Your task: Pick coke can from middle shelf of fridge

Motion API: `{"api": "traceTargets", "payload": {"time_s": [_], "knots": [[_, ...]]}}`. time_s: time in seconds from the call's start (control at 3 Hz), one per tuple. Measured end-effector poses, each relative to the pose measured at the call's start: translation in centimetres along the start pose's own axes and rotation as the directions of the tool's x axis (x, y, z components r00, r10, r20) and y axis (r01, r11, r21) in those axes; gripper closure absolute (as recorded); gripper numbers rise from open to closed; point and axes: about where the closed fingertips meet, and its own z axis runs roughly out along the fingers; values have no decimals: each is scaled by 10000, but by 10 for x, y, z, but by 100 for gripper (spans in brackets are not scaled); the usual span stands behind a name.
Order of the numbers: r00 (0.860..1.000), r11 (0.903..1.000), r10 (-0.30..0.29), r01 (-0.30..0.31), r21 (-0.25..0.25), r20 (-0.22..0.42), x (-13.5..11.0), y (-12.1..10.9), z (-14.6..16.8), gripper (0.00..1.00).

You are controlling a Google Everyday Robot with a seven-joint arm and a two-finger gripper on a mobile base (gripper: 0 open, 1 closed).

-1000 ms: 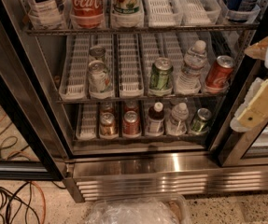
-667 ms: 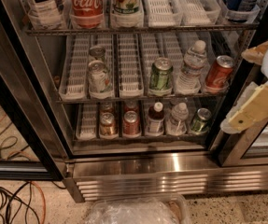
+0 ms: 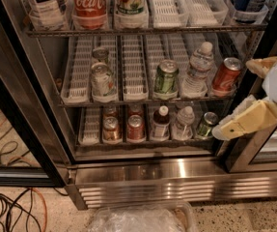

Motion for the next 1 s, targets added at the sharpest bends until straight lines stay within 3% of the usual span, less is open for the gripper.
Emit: {"api": "traceTargets", "payload": {"time_s": [0.33,1.0], "knots": [[9903,9929,894,-970,682,1065,5,-5,3,0],[9852,9897,1043,-1162,830,1358,-2,-10,1,0]]}}
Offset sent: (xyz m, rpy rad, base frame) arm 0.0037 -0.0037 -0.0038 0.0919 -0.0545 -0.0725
